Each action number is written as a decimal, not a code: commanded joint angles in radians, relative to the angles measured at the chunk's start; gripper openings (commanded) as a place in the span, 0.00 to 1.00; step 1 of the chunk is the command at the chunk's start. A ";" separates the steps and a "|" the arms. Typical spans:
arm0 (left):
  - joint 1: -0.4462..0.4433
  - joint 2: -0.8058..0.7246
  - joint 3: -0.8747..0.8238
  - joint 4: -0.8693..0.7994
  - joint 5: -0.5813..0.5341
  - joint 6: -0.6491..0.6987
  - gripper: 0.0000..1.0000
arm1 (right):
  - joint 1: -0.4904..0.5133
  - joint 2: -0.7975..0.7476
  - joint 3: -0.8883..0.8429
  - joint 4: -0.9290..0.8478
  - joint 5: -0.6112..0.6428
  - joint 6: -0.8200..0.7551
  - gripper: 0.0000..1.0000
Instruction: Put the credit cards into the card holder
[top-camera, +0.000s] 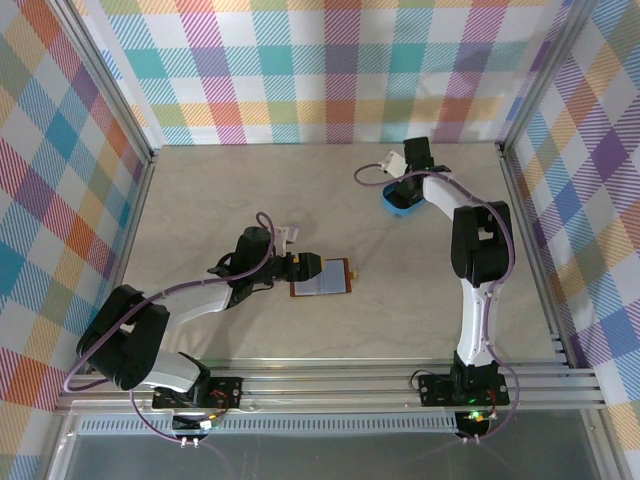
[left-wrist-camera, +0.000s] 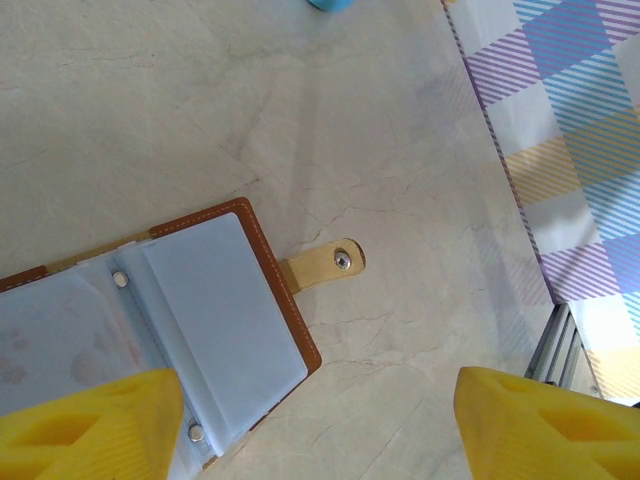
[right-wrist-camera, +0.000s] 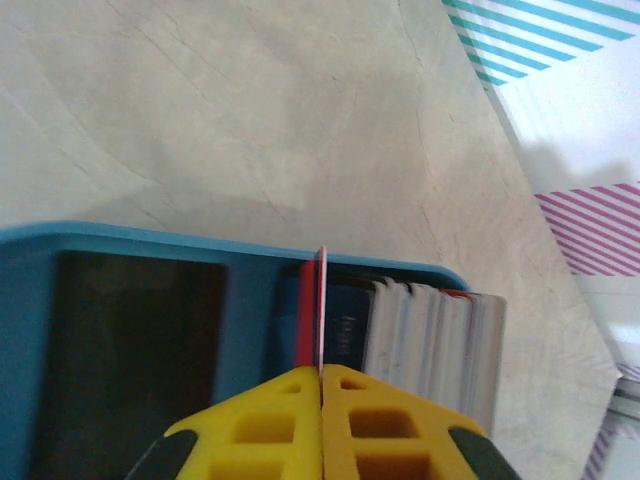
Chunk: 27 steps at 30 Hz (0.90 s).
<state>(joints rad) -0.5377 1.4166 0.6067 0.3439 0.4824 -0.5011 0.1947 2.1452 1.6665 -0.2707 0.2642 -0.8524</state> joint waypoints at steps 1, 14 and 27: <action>0.010 -0.015 0.016 0.033 0.024 -0.006 0.72 | 0.005 -0.071 0.037 -0.066 -0.050 0.059 0.01; 0.028 -0.209 0.048 -0.152 -0.130 -0.213 0.68 | 0.094 -0.600 -0.461 0.177 -0.395 0.105 0.00; -0.002 -0.393 0.034 0.053 -0.140 -0.746 0.67 | 0.406 -1.088 -1.058 0.764 -0.414 -0.471 0.00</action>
<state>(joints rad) -0.5201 1.0645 0.6632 0.2913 0.3481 -1.0931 0.5602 1.0798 0.6418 0.3019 -0.1726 -1.1549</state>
